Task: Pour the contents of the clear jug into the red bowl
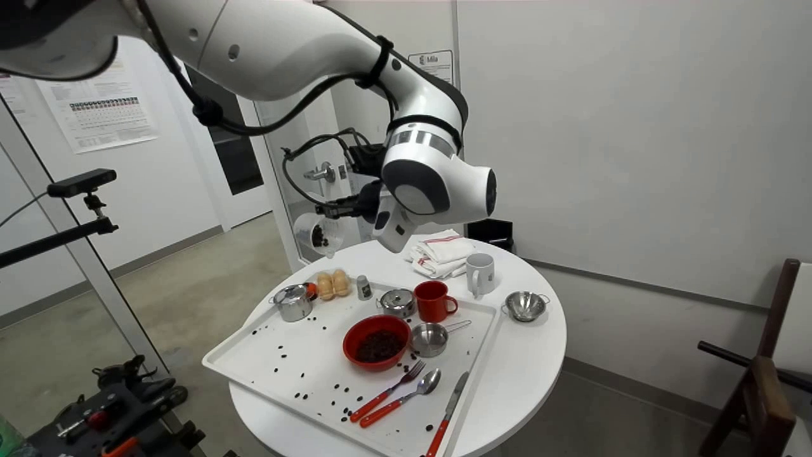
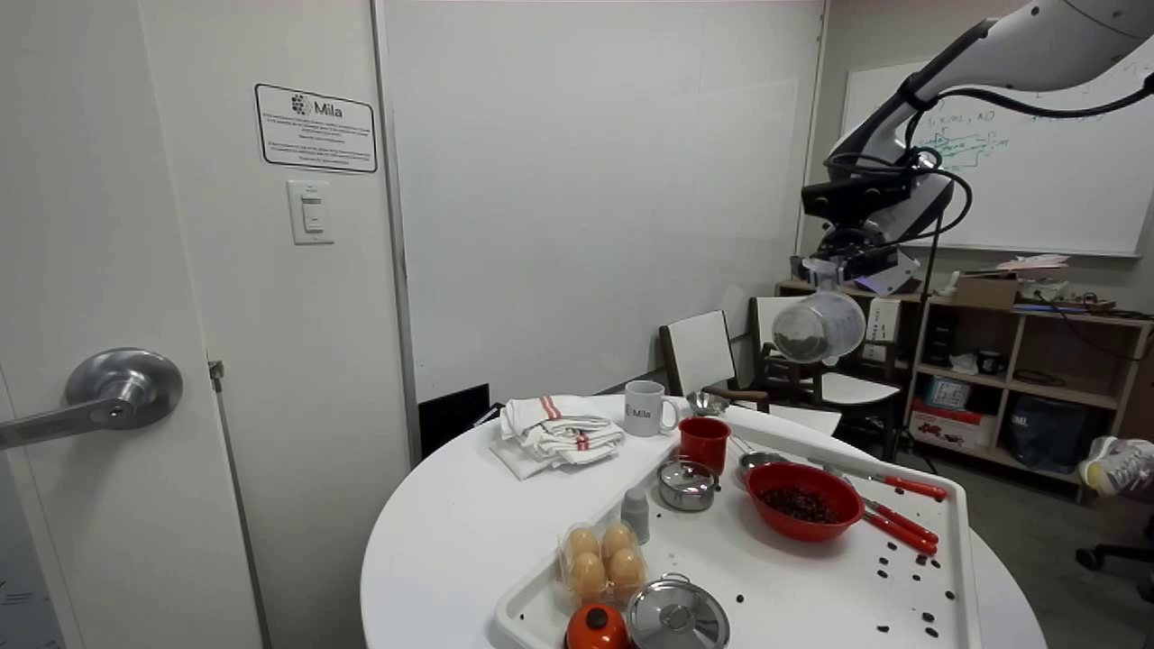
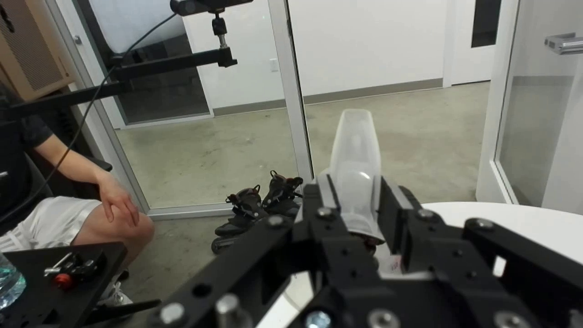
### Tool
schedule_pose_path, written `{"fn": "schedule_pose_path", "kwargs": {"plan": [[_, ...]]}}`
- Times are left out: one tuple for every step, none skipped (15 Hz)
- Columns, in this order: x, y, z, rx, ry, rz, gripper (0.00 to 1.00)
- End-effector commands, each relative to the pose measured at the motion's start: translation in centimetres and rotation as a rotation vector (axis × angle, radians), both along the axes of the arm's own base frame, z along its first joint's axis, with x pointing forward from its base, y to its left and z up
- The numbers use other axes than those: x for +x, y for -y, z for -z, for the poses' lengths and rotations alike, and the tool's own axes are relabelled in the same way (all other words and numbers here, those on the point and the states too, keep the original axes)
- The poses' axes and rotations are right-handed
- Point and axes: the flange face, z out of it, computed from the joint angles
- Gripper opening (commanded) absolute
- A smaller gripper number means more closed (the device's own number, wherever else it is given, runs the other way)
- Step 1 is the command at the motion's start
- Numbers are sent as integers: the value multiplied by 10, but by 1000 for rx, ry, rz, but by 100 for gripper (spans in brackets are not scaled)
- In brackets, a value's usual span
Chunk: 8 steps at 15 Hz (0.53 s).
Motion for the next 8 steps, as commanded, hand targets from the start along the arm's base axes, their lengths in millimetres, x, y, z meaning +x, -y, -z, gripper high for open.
{"fn": "schedule_pose_path", "kwargs": {"plan": [[21,10,6,77,-45,-5,10],[24,12,8,90,-54,-3,10],[26,15,10,102,-60,-1,10],[27,18,13,119,-64,0,10],[27,21,15,134,-68,1,10],[25,26,17,156,-65,1,10],[23,30,18,175,-56,8,10],[20,34,21,192,-50,14,10]]}}
